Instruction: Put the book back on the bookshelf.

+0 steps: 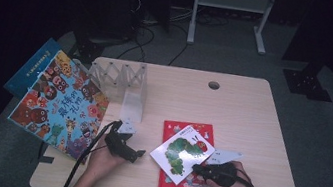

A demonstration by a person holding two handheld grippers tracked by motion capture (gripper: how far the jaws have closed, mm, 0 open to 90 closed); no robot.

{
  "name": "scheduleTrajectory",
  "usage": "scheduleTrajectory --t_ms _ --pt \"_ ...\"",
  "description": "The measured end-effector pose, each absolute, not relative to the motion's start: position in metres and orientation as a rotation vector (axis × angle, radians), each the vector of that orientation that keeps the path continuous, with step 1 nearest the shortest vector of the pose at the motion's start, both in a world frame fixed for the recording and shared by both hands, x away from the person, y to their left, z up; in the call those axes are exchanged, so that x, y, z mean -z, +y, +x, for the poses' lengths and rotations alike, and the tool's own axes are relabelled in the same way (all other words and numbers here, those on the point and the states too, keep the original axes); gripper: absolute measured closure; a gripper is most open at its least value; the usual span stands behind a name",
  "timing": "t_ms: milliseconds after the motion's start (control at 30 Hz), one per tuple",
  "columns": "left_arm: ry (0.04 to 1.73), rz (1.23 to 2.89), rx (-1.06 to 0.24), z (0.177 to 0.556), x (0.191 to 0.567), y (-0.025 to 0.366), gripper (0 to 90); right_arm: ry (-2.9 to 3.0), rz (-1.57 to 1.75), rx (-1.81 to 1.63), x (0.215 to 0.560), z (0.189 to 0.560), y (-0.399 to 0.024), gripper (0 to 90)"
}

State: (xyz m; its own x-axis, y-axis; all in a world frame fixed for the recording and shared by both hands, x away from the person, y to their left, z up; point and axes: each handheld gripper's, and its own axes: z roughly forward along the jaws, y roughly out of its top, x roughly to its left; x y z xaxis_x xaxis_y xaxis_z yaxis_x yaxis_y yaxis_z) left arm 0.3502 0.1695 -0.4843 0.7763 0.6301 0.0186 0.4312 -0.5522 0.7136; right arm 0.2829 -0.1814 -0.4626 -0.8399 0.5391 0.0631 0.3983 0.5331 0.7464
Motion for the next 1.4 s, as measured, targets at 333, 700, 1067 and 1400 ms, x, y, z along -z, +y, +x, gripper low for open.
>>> scheduleTrajectory --t_ms 333,700,1067,1400 --pt "0.772 2.245 -0.347 0.35 0.484 0.169 0.0 2.552 0.806 -1.171 0.463 0.293 -0.161 86.9" --pt "0.771 2.246 -0.347 0.35 0.484 0.169 0.0 2.528 0.835 -1.179 0.464 0.305 -0.147 87.5" --pt "0.738 2.233 -0.277 0.35 0.478 0.165 0.0 2.482 0.848 -1.245 0.455 0.306 -0.166 78.0" --pt "0.684 2.218 -0.196 0.357 0.461 0.143 0.0 2.604 0.799 -1.258 0.462 0.294 -0.148 89.2"
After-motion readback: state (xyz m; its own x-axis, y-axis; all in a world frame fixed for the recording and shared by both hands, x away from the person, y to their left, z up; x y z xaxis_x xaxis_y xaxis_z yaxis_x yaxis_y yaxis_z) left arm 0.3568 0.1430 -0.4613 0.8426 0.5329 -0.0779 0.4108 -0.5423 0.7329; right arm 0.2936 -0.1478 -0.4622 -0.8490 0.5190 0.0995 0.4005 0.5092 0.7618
